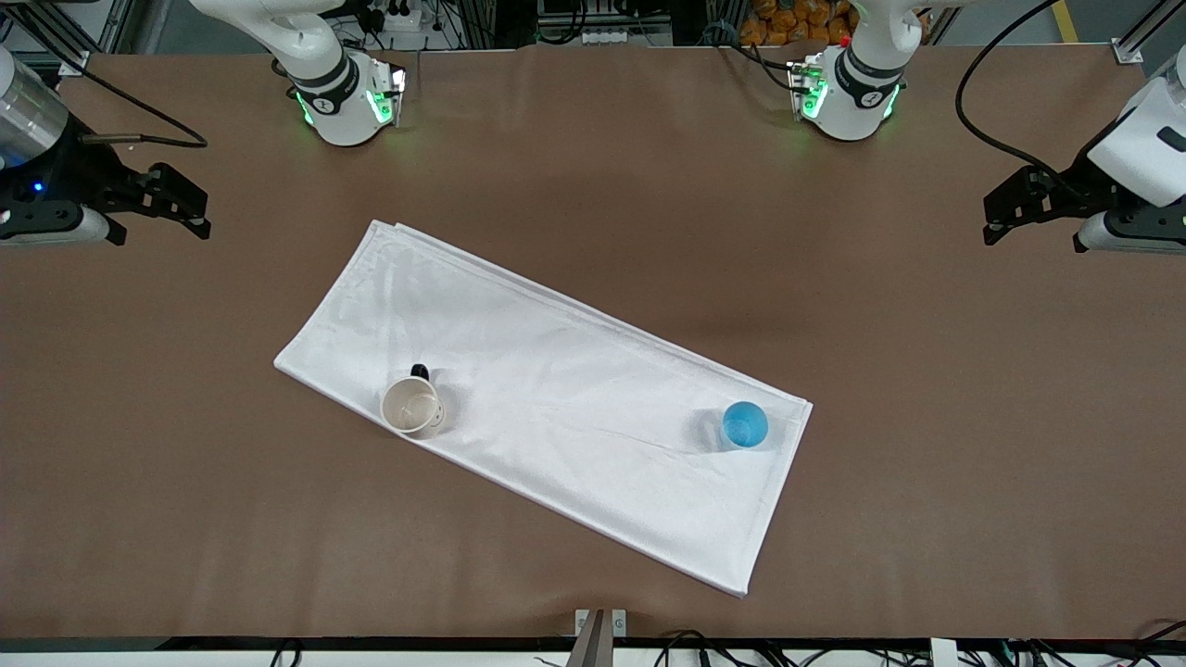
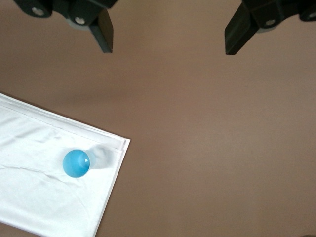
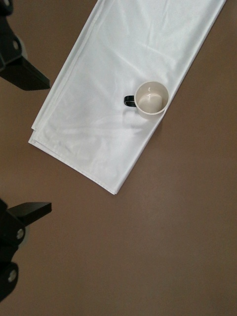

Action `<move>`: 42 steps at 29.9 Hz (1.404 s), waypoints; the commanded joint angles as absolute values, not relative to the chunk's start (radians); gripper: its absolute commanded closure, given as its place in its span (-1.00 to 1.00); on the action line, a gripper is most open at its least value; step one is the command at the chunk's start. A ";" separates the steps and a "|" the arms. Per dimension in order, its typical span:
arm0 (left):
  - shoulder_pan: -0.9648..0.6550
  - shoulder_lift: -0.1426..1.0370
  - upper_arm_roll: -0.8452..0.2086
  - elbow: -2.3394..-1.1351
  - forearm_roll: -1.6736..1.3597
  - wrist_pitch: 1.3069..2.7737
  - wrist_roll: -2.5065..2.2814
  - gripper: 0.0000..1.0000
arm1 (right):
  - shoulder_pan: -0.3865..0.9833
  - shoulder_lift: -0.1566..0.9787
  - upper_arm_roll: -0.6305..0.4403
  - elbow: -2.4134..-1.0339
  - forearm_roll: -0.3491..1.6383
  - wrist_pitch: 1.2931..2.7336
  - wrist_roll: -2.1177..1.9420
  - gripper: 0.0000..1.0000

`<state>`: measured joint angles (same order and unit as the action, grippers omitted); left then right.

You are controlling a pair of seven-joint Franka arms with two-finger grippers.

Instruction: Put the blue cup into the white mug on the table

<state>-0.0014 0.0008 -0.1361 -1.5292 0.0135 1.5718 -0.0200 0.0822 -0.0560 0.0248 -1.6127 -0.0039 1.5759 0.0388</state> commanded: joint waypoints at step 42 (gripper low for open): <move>-0.081 0.390 -0.163 -1.505 -0.006 1.828 -0.239 -1.00 | 0.086 -0.008 0.126 -1.900 0.055 1.862 0.188 -1.00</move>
